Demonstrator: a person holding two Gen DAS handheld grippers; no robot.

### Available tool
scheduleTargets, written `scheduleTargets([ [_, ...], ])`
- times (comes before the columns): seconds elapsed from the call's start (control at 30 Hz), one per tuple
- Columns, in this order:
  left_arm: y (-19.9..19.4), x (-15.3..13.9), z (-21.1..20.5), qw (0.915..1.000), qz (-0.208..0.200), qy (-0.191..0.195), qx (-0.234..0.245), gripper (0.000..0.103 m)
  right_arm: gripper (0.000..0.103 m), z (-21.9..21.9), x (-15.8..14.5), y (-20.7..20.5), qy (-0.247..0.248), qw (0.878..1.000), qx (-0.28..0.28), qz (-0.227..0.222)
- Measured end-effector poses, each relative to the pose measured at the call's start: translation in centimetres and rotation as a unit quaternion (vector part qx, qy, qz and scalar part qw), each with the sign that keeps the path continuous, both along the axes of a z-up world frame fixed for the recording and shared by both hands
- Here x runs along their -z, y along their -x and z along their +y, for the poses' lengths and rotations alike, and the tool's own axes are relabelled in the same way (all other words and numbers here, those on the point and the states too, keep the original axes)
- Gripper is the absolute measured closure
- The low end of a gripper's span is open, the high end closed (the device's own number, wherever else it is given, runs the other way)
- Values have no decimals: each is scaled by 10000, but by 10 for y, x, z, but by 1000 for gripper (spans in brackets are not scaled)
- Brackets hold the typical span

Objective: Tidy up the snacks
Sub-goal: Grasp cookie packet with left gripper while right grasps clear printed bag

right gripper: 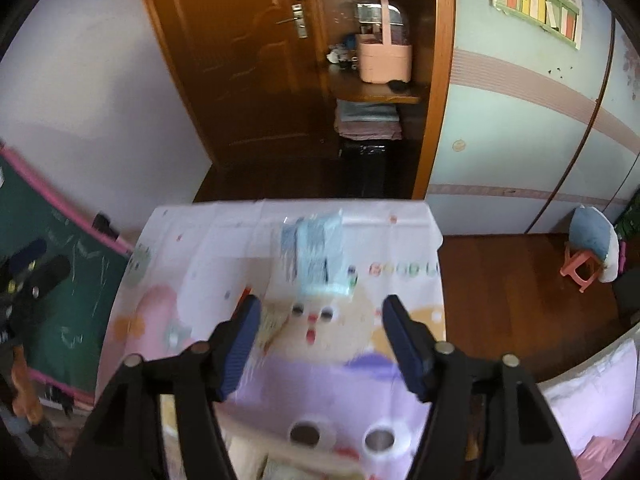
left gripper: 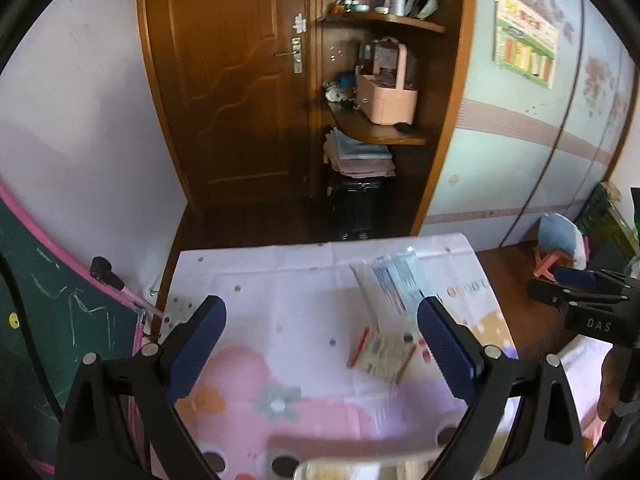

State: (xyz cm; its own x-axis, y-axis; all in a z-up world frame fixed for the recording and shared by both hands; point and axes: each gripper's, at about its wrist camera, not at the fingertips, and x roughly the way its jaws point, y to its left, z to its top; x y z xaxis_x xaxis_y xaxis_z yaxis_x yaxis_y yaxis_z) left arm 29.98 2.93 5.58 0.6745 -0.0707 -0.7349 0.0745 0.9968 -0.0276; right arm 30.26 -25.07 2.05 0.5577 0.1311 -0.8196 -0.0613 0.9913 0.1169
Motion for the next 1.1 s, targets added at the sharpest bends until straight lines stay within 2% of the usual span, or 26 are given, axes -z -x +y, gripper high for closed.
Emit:
scheduleTargets([
  [0.13,-45,31,-12,9993,356,-67,-76,7,12,-7,26,-53,-268,9995,66,133],
  [0.23,-72,83,-24,9952,977,52,84,7,2,-7,64,-88,-483,9979,103,418],
  [0.4,-92,168,-37,9817,1894,154,130,7,1,1,138,-127,-501,9939,162,969],
  [0.5,-96,204,-41,9726,2291,350,165,8,1,15,178,-141,-469,9913,67,1226],
  [0.57,-97,222,-45,9669,2496,477,236,8,1,23,193,-149,-486,9895,-21,1359],
  [0.67,-94,235,-51,9647,2577,418,341,8,0,41,212,-153,-485,9863,-222,1561],
  [0.73,-93,237,-55,9642,2596,387,379,8,0,58,219,-155,-292,9857,-411,1605],
  [0.83,-94,242,-57,9626,2635,488,404,8,0,82,226,-158,457,9836,-631,1627],
  [0.9,-94,243,-57,9616,2661,527,411,8,0,93,229,-158,788,9806,-763,1626],
  [1.1,-94,242,-66,9601,2674,603,563,8,2,85,230,-156,806,9744,-948,1871],
])
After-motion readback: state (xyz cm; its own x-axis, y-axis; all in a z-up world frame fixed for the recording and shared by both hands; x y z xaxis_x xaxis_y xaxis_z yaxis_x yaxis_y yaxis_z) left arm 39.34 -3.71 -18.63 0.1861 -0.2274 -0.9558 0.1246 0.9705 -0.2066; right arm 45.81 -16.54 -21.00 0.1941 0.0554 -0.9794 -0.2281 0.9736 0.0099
